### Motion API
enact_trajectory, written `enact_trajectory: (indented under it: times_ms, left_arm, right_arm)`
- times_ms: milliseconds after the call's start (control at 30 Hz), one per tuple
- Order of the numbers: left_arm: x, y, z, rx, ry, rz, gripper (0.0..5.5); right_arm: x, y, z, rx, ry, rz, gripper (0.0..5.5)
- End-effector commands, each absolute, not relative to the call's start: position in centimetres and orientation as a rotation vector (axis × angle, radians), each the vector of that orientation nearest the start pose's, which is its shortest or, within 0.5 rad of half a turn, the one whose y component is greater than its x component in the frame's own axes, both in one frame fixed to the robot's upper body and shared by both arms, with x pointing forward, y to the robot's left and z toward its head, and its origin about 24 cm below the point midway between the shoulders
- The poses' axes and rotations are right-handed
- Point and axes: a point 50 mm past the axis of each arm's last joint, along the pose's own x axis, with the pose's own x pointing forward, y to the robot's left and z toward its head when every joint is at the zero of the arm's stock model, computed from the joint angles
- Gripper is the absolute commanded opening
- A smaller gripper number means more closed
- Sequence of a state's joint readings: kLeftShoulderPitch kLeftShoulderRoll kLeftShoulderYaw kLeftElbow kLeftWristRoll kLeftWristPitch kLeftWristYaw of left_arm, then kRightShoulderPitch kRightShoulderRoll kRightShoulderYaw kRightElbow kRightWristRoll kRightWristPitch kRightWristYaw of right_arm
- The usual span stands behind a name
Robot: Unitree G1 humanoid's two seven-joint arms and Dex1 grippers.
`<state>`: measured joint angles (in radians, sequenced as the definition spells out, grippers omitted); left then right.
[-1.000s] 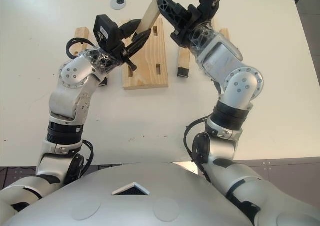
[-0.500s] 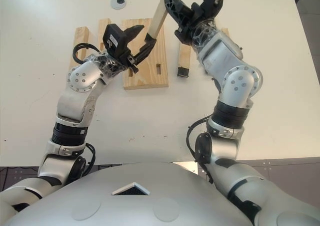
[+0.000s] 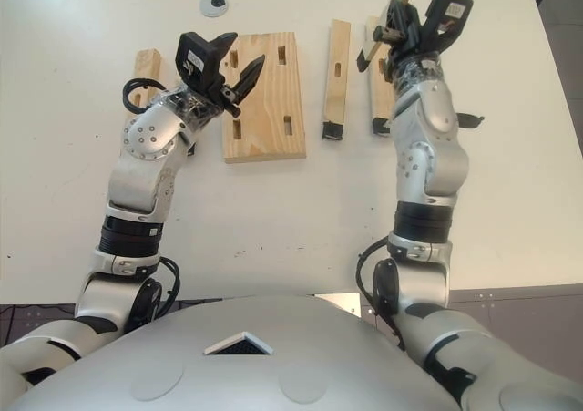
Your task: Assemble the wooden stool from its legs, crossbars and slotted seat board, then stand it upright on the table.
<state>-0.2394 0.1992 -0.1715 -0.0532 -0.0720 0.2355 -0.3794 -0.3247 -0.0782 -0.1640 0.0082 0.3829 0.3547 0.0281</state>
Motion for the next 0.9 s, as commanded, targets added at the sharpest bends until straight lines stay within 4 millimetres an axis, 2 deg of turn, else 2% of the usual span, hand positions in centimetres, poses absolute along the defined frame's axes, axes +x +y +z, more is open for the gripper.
enact_trajectory:
  times_ms: [33, 167, 333, 767, 900]
  left_arm:
    - [28.9, 11.3, 8.8, 0.180, 0.002, -0.578, 2.59]
    - [28.8, 11.2, 8.6, 0.187, 0.006, -0.581, 2.59]
    - [28.7, 11.1, 8.5, 0.190, 0.007, -0.576, 2.59]
    - [28.8, 10.7, 8.6, 0.190, -0.001, -0.597, 2.59]
    - [28.7, 10.6, 8.5, 0.189, -0.004, -0.594, 2.59]
  right_arm:
    - [31.6, -16.4, 9.2, 0.410, 0.020, 0.047, 0.41]
    - [32.3, -15.5, 9.2, 0.527, 0.034, 0.062, 0.41]
    - [32.9, -14.8, 9.2, 0.587, 0.039, 0.075, 0.41]
    - [33.6, -15.4, 4.7, 0.534, 0.101, -0.042, 0.41]
    - [32.8, -15.0, 4.6, 0.365, 0.085, 0.001, 0.41]
